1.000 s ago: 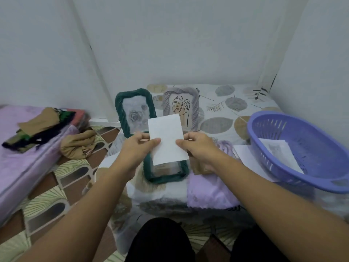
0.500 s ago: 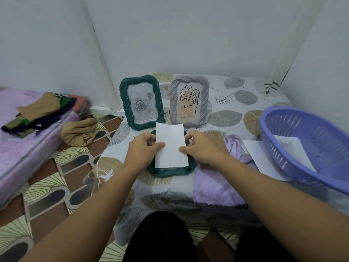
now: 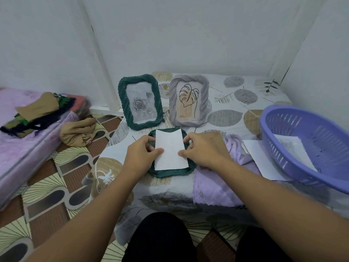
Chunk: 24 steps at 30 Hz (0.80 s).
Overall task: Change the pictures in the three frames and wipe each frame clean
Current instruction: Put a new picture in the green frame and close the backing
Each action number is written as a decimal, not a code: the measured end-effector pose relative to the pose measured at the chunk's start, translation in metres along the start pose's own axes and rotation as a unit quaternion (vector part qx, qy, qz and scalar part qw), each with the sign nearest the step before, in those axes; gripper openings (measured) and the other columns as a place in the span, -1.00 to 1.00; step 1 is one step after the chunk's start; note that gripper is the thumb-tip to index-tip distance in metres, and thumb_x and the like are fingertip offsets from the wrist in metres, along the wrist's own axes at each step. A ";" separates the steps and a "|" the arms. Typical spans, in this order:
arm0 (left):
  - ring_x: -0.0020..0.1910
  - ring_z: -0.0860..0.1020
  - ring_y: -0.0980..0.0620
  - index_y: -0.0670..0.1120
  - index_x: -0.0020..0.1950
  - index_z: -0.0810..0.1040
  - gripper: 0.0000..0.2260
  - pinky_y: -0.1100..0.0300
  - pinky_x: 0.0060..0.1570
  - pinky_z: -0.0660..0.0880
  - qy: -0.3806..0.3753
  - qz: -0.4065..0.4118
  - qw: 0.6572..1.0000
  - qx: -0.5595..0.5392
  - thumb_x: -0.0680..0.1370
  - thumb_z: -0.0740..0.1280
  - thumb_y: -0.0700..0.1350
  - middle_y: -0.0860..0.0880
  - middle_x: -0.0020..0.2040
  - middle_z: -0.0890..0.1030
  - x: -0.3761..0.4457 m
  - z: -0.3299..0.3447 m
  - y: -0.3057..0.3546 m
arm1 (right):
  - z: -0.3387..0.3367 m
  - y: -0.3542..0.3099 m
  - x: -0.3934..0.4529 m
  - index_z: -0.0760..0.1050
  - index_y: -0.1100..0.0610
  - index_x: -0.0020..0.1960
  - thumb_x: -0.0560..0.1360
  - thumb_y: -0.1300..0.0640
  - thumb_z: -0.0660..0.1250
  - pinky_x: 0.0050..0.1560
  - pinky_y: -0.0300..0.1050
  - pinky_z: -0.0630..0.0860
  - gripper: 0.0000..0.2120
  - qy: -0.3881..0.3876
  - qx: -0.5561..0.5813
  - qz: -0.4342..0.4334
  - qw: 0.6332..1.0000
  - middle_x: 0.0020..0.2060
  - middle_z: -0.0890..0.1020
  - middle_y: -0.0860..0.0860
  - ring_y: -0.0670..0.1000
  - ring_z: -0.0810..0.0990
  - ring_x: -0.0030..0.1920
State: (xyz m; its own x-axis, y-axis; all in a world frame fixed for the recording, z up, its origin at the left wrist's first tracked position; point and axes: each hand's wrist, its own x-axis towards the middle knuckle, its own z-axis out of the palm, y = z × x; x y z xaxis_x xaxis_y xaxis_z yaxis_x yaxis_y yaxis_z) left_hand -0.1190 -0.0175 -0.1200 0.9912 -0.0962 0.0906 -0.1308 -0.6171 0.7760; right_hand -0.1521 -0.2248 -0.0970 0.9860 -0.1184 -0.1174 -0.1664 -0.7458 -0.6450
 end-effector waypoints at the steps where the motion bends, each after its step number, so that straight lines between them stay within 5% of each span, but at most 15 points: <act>1: -0.27 0.51 0.16 0.04 0.16 0.55 -0.72 0.30 -0.28 0.36 0.003 0.005 1.000 -0.004 0.51 0.54 -0.03 0.02 -0.20 0.62 -0.001 0.000 -0.002 | 0.002 0.002 0.002 0.48 -0.03 0.16 0.45 -0.06 0.51 0.03 0.04 0.54 -0.64 0.004 -0.005 -0.004 1.000 -0.22 0.66 -0.11 -0.09 0.58 -0.22; 6: -0.27 0.50 0.24 0.01 0.18 0.65 -0.77 0.44 -0.25 0.37 0.043 0.055 0.997 0.017 0.53 0.50 -0.03 0.09 -0.21 0.61 -0.006 0.004 -0.014 | 0.001 0.007 0.005 0.43 -0.07 0.41 0.47 -0.08 0.50 0.10 0.03 0.51 -0.45 -0.009 -0.010 -0.026 1.000 -0.22 0.63 -0.13 -0.10 0.58 -0.14; 24: -0.23 0.55 0.30 0.02 -0.08 0.77 -0.94 0.52 -0.20 0.39 0.092 0.052 0.994 -0.002 0.49 0.51 -0.12 0.14 -0.24 0.65 -0.010 0.009 -0.013 | 0.006 0.016 0.017 0.55 -0.14 0.36 0.47 -0.17 0.47 0.24 0.17 0.47 -0.52 -0.017 0.007 -0.016 1.000 -0.28 0.56 -0.18 -0.11 0.51 -0.18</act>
State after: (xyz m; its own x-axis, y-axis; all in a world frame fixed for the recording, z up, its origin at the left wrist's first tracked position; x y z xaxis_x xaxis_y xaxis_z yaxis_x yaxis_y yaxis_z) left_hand -0.1269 -0.0150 -0.1367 0.9593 -0.0149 0.2821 -0.2326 -0.6084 0.7588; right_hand -0.1379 -0.2349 -0.1142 0.9899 -0.0716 -0.1225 -0.1351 -0.7399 -0.6590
